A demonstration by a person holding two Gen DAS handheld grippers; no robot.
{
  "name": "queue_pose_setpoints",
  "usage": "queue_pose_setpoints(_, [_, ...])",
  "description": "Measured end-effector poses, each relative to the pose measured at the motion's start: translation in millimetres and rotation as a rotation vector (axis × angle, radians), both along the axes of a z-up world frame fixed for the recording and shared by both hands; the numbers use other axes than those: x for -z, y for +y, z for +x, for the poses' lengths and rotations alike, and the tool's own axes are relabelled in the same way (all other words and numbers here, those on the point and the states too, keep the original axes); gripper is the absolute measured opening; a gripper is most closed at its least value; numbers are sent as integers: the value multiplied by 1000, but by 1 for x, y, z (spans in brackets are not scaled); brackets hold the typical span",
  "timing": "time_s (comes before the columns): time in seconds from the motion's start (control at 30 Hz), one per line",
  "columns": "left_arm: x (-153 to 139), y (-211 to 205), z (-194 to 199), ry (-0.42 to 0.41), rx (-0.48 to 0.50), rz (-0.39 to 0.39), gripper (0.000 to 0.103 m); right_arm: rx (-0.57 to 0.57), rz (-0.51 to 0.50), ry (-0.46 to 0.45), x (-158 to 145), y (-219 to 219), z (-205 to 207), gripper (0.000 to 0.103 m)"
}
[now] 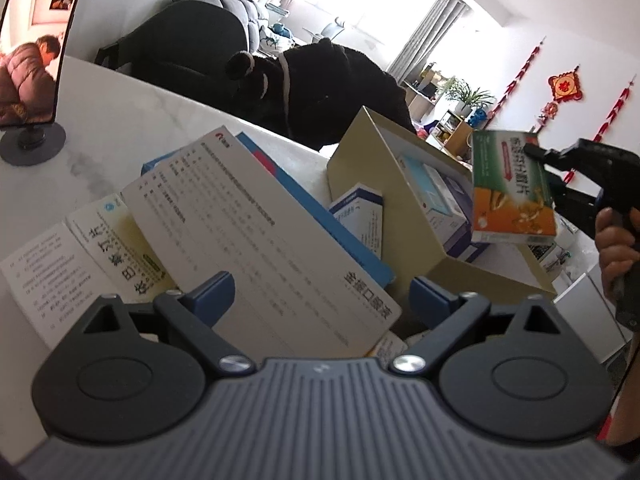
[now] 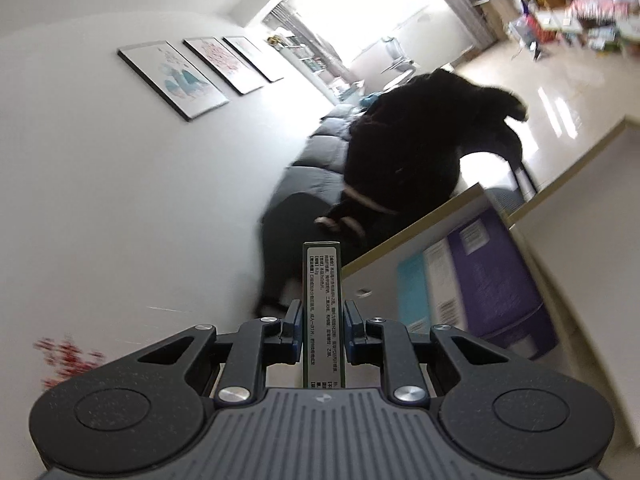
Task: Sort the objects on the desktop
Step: 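Carry the ibuprofen box with the right tool and lower it into the deep box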
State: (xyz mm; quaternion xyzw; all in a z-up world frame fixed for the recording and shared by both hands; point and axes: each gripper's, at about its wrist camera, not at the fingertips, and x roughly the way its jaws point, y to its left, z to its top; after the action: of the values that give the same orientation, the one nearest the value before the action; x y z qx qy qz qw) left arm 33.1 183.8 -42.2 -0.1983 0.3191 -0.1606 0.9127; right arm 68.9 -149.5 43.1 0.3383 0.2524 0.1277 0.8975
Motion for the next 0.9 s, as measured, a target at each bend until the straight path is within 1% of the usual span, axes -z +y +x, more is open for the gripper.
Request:
queue_pose_setpoints(0.13, [-1, -1, 2, 1, 1, -7, 96, -6, -83, 46, 5, 9, 25, 22])
queue_pose_setpoints(0.23, [0, -2, 4, 5, 3, -5, 96, -30, -161, 68, 8, 24, 46, 22])
queue_pose_setpoints(0.43, [2, 1, 3, 13, -9, -3, 96, -87, -384, 115, 21, 74, 91, 22])
queue_pose_setpoints(0.63, [3, 1, 6, 17, -13, -2, 96, -98, -594, 156, 43, 110, 122, 22])
queue_pose_setpoints(0.7, [4, 1, 7, 22, -13, -1, 96, -96, -651, 157, 48, 118, 129, 22])
queue_pose_setpoints(0.8, [5, 1, 8, 25, -15, -1, 96, -104, -684, 174, 54, 124, 140, 22])
queue_pose_setpoints(0.9, [6, 1, 9, 27, -15, -1, 96, -101, -745, 172, 59, 132, 148, 22])
